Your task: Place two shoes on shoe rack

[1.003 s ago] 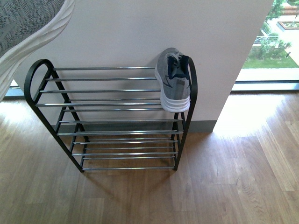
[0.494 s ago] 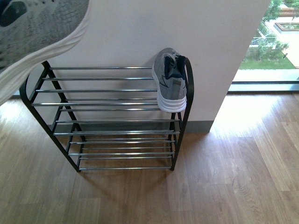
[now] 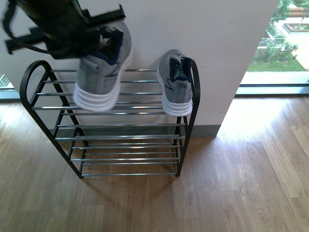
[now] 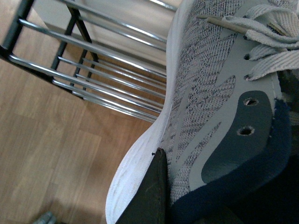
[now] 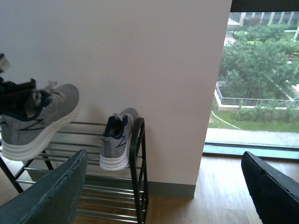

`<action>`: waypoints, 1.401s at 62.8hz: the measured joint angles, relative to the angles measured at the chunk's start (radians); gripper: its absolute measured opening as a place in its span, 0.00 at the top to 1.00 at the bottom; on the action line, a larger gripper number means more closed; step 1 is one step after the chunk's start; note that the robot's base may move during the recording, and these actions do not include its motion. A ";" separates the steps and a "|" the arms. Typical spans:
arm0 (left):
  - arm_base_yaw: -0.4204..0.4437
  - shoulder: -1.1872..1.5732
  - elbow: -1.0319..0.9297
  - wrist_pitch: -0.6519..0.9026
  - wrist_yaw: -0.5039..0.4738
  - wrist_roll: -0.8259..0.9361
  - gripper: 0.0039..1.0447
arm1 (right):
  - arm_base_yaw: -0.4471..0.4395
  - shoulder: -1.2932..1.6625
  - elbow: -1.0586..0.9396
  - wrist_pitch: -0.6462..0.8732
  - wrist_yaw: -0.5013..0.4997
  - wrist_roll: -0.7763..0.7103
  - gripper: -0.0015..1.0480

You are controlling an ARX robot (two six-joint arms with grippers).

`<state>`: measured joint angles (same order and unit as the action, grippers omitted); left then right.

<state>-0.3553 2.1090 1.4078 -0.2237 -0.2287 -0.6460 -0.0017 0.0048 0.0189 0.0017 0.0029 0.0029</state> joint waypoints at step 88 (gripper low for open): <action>-0.035 0.322 0.348 0.045 -0.022 -0.031 0.19 | 0.000 0.000 0.000 0.000 -0.002 0.000 0.09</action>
<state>-0.3908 2.4306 1.7561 -0.1791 -0.2504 -0.6769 -0.0017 0.0048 0.0189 0.0017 0.0006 0.0029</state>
